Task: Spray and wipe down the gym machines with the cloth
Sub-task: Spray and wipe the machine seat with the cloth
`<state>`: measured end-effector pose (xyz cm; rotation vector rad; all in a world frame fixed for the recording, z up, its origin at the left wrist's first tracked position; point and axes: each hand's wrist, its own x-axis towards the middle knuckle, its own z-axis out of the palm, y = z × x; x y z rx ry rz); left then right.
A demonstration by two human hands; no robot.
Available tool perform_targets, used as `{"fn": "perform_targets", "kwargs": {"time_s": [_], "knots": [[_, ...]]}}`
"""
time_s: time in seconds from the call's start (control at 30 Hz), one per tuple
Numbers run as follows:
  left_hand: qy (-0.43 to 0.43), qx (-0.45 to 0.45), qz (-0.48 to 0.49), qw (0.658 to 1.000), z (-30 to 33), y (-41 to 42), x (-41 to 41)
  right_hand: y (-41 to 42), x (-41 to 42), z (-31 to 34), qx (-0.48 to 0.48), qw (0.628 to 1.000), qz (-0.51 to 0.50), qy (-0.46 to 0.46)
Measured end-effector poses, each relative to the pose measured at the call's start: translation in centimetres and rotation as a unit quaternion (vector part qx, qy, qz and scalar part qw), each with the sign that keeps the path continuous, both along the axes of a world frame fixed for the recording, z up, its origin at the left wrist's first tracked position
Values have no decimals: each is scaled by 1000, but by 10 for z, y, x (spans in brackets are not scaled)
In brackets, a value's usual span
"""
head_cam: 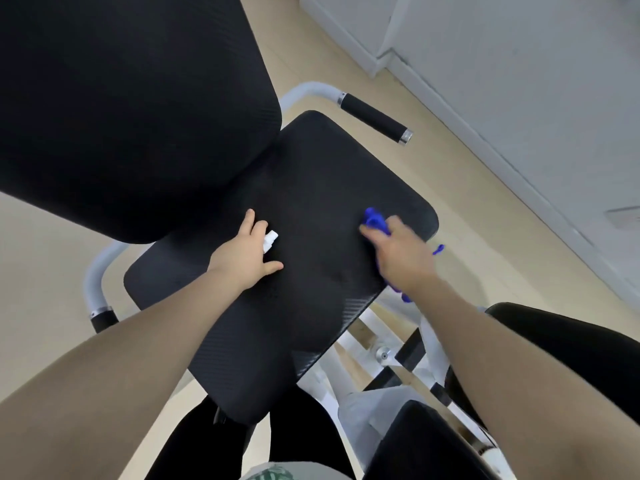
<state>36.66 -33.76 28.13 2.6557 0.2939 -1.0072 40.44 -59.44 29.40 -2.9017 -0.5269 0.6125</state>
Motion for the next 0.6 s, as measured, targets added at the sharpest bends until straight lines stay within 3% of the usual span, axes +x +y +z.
{"fn": "perform_targets", "kwargs": {"time_s": [0.07,0.13,0.2,0.3,0.4,0.6], "knots": [[-8,-9,6,1000,-3,1,-1,-18,24,-3,5,987,-159,-12],[-23,-21,15,999,-8,4,-3,-16,25,-5,-6,980,-197,-41],[-31,-32,25,999,-11,5,-6,3,3,-5,-10,988,-148,-43],[-37,-39,27,998,-11,5,-7,38,-52,-4,-19,1000,13,18],[-36,-36,17,999,-5,5,-3,32,-33,1,-24,996,88,24],[-184,-39,-76,979,-12,21,6,-16,73,-11,-54,983,-163,-67]]}}
